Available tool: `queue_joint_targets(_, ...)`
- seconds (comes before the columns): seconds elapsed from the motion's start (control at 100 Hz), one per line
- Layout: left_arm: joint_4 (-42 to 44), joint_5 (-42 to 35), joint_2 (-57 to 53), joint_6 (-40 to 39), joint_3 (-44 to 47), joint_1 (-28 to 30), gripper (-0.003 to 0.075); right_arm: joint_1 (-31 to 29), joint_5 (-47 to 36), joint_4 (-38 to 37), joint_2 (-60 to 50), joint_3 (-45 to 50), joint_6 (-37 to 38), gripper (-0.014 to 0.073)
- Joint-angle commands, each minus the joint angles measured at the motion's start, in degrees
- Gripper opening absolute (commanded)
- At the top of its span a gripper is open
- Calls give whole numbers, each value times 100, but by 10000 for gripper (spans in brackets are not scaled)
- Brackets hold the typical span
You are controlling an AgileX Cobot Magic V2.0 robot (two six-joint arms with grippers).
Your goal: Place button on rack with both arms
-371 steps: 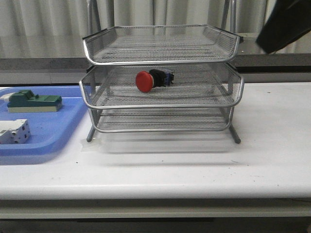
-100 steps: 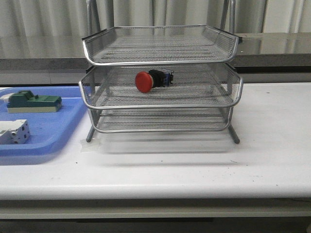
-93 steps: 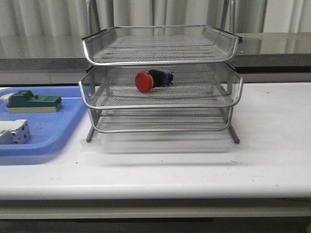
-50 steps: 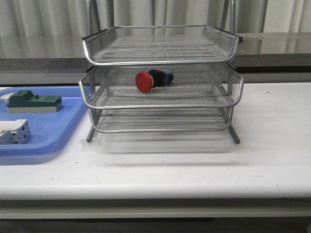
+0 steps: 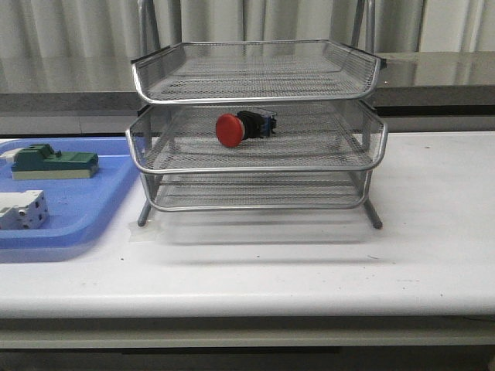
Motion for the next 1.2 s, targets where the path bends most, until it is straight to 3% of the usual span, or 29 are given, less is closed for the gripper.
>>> queue_joint_targets(0.0,-90,-430,59,-38,-157,13,-20,-29,-478,0,-119,-95,-62,-60)
queue_joint_targets(0.63,44,-430,59,-52,-157,13,-20,-29,-478,0,-119,-95,-62,-60)
queue_joint_targets(0.91,1662,-451,-132,-2108,188,13,-20,-29,-478,0,-119,-95,-62,-60)
queue_joint_targets(1.19,2166,-788,-1067,-2657,939,13,-20,-29,-478,0,-119,-95,-62,-60)
